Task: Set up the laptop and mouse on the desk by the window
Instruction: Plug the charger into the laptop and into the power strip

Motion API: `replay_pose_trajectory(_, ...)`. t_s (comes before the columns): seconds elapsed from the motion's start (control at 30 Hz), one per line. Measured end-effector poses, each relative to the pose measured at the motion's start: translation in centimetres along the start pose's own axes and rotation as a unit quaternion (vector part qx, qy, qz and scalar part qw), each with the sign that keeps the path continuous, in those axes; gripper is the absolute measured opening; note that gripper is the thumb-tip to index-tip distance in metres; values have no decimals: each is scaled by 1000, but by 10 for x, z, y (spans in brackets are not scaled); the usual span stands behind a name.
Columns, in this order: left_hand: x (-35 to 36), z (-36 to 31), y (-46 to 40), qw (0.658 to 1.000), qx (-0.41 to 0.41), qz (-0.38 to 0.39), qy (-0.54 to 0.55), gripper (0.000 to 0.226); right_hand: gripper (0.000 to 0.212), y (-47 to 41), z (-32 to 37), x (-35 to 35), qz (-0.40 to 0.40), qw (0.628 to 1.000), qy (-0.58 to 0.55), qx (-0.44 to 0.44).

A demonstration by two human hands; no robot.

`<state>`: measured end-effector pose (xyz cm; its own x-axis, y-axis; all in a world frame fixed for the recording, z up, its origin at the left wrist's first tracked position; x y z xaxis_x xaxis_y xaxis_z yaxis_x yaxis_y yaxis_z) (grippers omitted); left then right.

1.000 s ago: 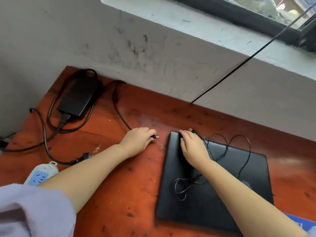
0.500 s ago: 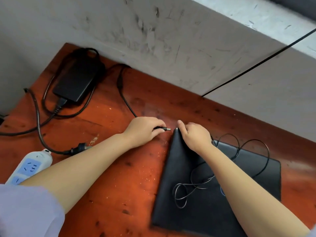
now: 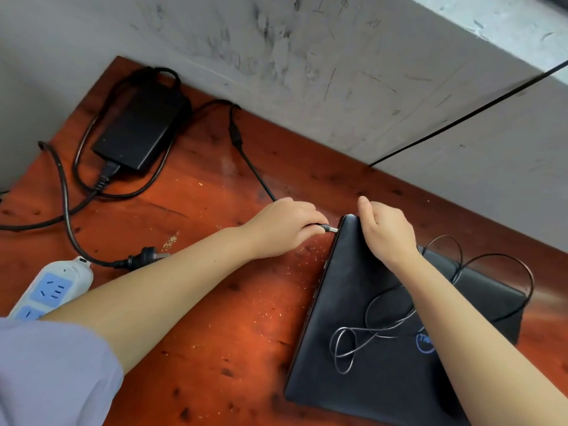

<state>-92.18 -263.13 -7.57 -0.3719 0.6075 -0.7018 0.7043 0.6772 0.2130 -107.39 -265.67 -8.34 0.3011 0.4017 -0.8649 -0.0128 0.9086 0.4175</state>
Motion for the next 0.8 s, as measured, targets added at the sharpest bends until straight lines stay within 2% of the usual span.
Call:
replay_pose_trajectory(0.13,-2,-5,-2,1000,1,10,6,26,51,4,-1,-7,-18,999,-34,-8)
replay_pose_trajectory(0.53,1,-27,-11,987,-10,75,-139,30,51,8,10,-5,-25,999,-18,-16)
replay_pose_trajectory(0.8,16,-9,-12,987,-29,93,-125,29,50,1,13,12,-14,1000,-8,-17)
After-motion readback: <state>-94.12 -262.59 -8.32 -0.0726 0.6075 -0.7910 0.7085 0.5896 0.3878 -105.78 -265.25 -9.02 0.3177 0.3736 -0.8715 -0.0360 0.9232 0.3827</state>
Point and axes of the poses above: each hand's wrist, its own y-axis away from the middle knuckle, its own x-axis out of the palm, z = x × y, the point moved 10 cm from there along -y, towards the middle knuckle, and after that the axes turned 15 degrees about z, right-handed, at the moved point
